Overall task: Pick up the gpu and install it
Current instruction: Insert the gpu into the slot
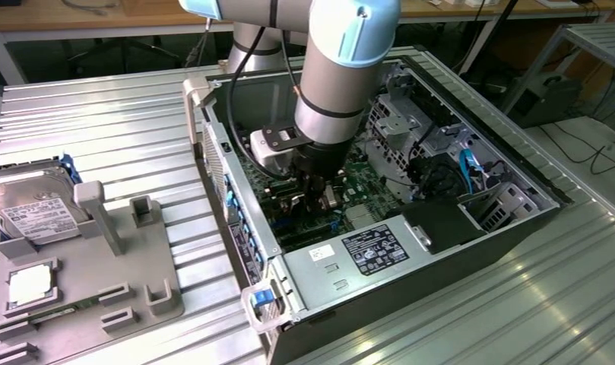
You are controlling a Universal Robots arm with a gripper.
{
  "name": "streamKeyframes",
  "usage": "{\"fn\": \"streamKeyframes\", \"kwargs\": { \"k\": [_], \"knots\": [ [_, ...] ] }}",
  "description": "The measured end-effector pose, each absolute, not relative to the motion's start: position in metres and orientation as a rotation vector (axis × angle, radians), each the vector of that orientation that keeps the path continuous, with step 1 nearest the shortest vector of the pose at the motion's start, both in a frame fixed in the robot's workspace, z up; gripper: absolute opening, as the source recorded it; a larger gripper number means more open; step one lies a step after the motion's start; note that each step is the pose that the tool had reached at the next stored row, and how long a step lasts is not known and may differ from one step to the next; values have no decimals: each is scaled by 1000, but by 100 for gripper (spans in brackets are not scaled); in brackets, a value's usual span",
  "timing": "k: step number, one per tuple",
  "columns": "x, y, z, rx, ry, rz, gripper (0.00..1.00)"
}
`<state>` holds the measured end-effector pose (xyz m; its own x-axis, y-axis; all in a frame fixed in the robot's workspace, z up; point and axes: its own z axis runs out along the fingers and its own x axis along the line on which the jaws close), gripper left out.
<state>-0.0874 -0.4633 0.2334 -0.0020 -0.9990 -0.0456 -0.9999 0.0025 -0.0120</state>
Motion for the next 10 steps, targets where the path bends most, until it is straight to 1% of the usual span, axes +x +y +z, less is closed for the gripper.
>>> {"fn": "streamKeyframes", "kwargs": {
  "k": [10],
  "knots": [
    [-87, -463, 233, -2189, 2194, 37, 29]
  ]
}}
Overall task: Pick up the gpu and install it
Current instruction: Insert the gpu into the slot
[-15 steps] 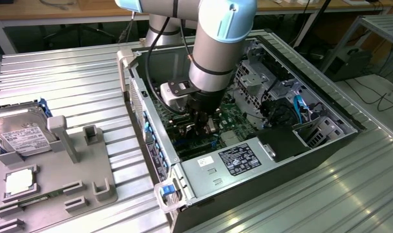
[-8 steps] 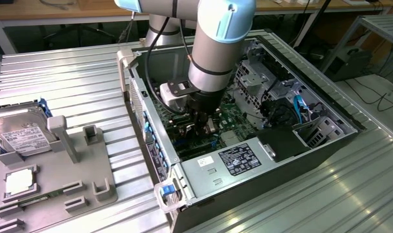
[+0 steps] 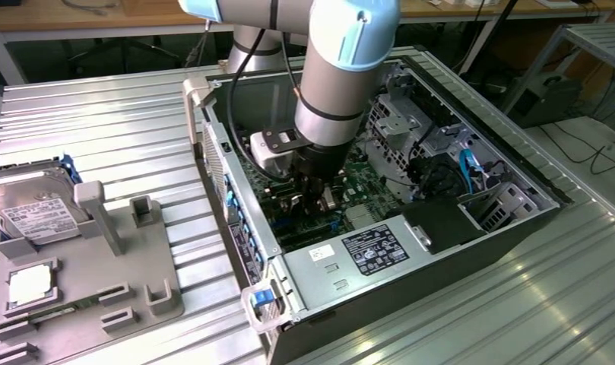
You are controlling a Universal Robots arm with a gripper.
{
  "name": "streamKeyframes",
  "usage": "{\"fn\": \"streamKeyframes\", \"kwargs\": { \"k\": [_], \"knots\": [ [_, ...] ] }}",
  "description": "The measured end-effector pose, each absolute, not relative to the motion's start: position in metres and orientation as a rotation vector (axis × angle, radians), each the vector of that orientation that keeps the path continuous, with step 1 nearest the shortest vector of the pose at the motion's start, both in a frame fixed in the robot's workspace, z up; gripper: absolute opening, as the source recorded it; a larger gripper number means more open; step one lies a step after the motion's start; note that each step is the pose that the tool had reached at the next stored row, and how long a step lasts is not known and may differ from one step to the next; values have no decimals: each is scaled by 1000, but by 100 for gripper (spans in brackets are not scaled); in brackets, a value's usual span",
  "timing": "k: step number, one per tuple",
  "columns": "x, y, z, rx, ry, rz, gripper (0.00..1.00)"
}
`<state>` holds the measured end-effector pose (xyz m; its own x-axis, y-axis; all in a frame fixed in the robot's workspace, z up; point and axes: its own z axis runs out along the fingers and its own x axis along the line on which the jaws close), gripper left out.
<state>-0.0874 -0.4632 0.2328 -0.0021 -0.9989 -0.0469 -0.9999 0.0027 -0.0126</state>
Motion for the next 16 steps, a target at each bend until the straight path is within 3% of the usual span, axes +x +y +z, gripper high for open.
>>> {"fn": "streamKeyframes", "kwargs": {
  "k": [1, 8, 16],
  "knots": [
    [-87, -463, 234, -2190, 2195, 37, 36],
    [-87, -463, 244, -2190, 2195, 36, 36],
    [-87, -463, 284, -2190, 2195, 34, 36]
  ]
}}
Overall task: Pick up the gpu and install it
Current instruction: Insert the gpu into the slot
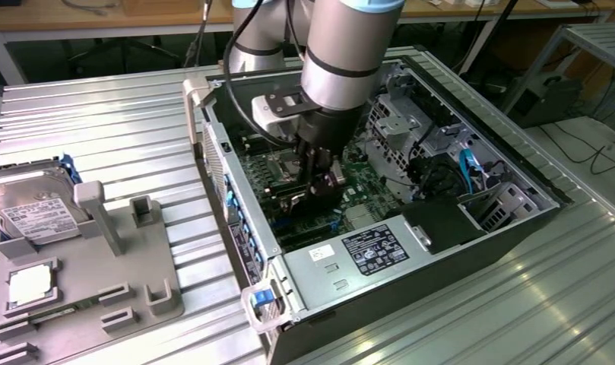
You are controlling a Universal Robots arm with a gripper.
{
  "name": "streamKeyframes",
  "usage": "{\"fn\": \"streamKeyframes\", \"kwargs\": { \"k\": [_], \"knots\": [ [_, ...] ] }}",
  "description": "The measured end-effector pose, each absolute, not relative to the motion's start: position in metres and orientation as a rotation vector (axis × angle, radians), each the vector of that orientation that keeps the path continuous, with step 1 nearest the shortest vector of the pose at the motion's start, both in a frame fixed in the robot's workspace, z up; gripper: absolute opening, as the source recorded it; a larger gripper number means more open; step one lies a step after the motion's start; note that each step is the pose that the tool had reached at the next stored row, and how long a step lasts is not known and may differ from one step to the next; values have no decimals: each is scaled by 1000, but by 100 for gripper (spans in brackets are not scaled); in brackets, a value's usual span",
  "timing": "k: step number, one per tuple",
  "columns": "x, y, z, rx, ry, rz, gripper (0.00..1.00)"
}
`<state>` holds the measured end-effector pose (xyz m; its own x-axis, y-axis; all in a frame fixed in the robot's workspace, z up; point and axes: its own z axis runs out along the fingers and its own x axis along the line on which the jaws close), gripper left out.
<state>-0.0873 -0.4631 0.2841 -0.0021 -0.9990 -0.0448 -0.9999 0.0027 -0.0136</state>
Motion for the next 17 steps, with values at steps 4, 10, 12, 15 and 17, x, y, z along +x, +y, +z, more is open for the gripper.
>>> {"fn": "streamKeyframes", "kwargs": {
  "k": [4, 10, 12, 15, 17],
  "knots": [
    [-87, -463, 287, -2189, 2194, 34, 36],
    [-87, -463, 287, -2190, 2195, 34, 15],
    [-87, -463, 287, -2190, 2195, 34, 11],
    [-87, -463, 287, -2190, 2194, 34, 11],
    [-87, -463, 287, -2190, 2195, 34, 11]
  ]
}}
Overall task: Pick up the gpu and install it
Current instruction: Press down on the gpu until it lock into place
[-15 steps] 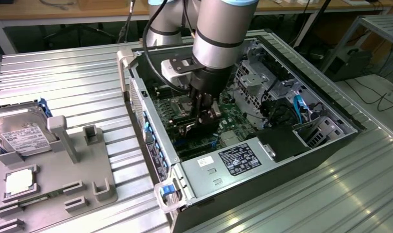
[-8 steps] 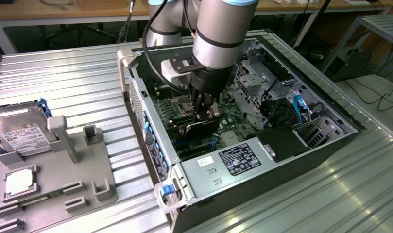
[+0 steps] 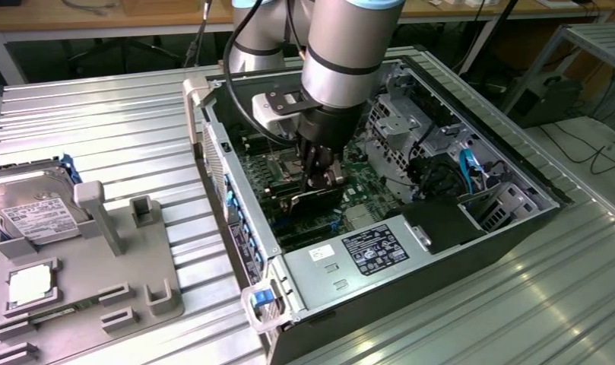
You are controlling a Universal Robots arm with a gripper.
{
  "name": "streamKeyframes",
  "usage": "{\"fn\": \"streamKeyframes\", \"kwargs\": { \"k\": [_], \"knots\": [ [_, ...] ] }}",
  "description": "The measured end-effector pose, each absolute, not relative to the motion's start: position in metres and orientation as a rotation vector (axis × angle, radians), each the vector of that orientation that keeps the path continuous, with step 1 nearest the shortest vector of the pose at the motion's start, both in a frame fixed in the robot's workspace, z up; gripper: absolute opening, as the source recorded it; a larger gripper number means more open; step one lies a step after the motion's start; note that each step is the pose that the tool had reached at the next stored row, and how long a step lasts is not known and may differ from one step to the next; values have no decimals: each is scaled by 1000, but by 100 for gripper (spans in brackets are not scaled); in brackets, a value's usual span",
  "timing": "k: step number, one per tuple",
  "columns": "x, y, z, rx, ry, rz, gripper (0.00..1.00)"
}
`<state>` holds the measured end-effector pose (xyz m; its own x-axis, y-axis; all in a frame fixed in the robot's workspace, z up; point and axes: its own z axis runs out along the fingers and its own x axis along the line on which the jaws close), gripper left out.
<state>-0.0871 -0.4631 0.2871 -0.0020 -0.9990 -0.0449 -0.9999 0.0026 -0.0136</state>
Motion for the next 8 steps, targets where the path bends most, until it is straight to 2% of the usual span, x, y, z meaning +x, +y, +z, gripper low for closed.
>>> {"fn": "streamKeyframes", "kwargs": {
  "k": [8],
  "knots": [
    [-87, -463, 287, -2190, 2195, 34, 11]
  ]
}}
